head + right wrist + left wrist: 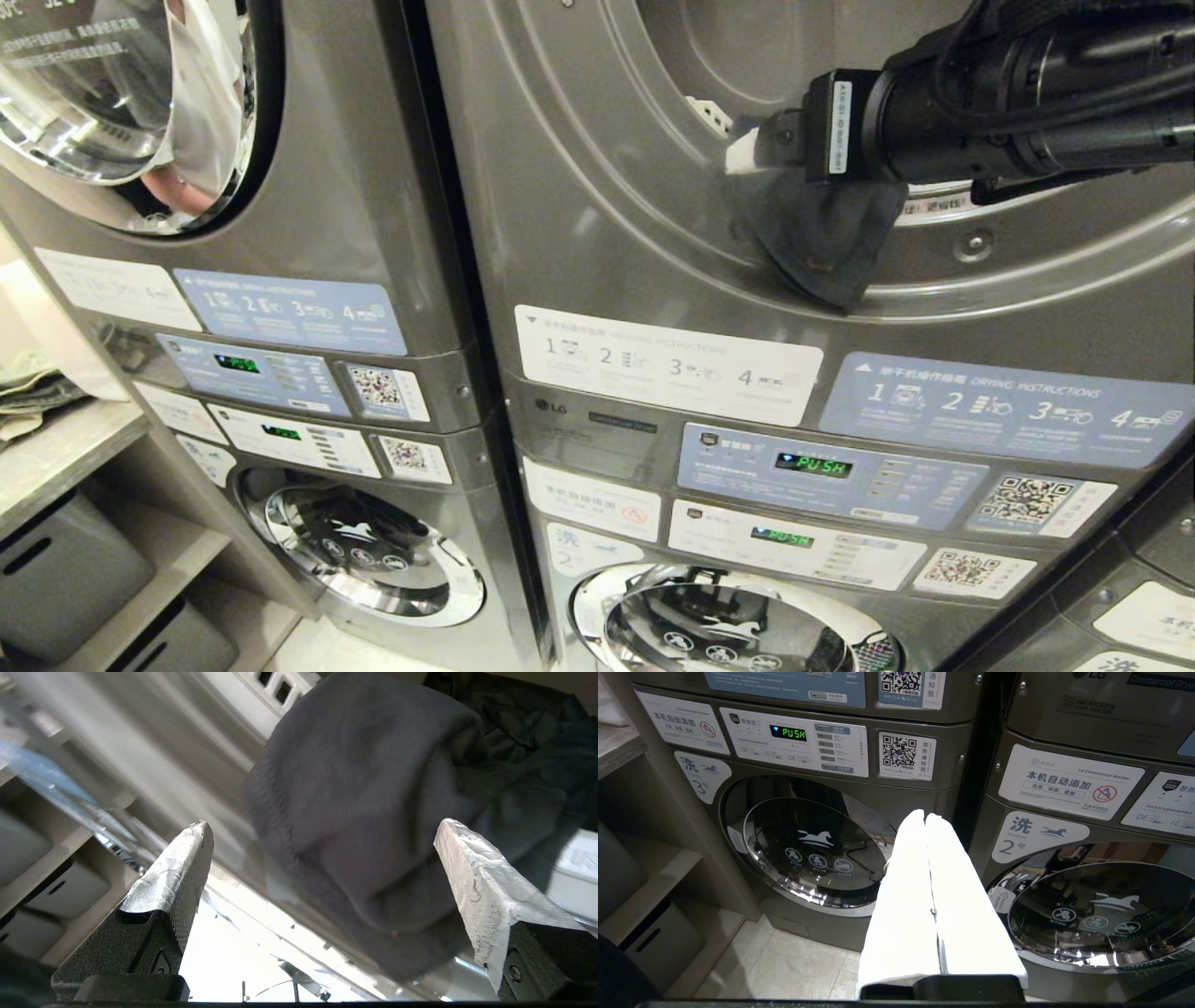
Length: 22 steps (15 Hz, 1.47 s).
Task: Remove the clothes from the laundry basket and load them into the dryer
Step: Put the clothes in the dryer
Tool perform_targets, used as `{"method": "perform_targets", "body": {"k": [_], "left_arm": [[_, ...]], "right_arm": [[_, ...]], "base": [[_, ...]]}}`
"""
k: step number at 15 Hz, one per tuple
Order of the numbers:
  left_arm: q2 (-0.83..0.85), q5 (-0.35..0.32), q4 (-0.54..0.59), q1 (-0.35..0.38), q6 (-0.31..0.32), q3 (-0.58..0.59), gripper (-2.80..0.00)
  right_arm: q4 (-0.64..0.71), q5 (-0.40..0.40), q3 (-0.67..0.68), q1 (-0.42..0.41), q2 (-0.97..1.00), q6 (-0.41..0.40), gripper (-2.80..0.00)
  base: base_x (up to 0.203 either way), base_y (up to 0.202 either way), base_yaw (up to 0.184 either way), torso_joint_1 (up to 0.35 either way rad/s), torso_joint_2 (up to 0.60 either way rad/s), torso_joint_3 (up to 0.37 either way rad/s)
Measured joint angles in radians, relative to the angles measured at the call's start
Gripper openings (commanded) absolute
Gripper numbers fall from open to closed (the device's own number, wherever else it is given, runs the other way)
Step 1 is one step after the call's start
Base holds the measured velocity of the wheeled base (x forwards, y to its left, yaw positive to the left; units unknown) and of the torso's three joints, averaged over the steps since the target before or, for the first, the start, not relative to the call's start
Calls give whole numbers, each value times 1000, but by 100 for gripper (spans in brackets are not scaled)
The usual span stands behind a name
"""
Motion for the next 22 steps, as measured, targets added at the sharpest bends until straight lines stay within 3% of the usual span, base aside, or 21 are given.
{"method": "perform_targets", "body": {"k": [7, 8, 19, 22], "left_arm": [[0, 0, 0, 0, 0, 0, -280], [0, 0, 0, 0, 0, 0, -280], [0, 0, 0, 0, 0, 0, -280], [0, 0, 0, 0, 0, 0, -280]], "right_arm": [[-3, -21, -16, -3, 52, -3, 0], [-3, -21, -16, -4, 52, -3, -280], [-2, -24, -15, -27, 49, -4, -280], [-33, -90, -30, -52, 42, -11, -280]], "base": [[0, 0, 0, 0, 0, 0], [0, 0, 0, 0, 0, 0], [0, 0, 0, 0, 0, 0], [0, 0, 0, 0, 0, 0]]}}
